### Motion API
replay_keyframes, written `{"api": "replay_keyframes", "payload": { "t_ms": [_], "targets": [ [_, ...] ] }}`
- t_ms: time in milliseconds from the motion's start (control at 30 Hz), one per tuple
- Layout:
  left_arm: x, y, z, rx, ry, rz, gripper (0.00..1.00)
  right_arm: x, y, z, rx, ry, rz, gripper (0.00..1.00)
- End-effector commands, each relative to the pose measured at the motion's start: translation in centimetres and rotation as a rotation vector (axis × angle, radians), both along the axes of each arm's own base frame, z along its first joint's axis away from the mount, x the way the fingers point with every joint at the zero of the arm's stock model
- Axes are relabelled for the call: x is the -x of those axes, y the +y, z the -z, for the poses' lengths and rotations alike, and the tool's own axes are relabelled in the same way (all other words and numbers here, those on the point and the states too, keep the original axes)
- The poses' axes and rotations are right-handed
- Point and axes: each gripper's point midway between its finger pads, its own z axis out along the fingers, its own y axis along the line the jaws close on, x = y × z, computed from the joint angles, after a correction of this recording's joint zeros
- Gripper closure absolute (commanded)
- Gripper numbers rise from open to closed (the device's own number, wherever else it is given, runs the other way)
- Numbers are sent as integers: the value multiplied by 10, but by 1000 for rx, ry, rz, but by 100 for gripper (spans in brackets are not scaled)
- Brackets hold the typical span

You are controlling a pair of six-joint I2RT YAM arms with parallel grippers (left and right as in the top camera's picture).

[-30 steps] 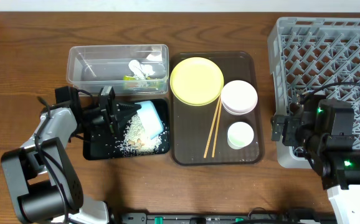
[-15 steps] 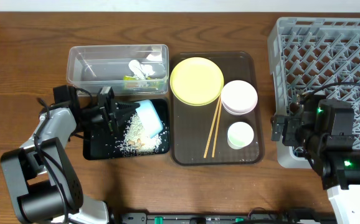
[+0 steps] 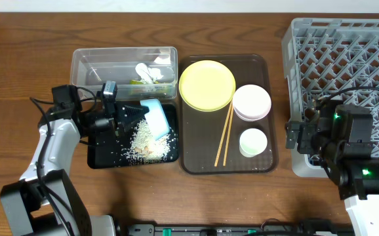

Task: Sort waste into correct bins and load items into the dishwasher rack
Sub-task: 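Tip the blue bowl over the black tray to pour out the rice, then carry the empty blue bowl with the left gripper onto the yellow plate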

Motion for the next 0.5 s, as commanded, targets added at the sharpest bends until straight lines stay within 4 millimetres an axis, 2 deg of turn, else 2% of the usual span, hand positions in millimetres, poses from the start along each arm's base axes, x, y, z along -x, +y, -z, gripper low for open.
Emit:
{"api": "replay_keyframes", "payload": {
  "t_ms": [0,100,267,467],
  "targets": [
    [2,-6,-10,13,-45,23,94,-2,4,-9,-5,-22,-14,1],
    [7,-21,-8,-84,-110,64,94,-2,4,-8,-5,-22,-14,1],
    [7,-49,16,-449,-168,108,94,-2,4,-9,-5,-22,-14,1],
    [-14,-83,18,-827,-340,134,94,-2,4,-9,-5,-23,-14,1]
  ]
}}
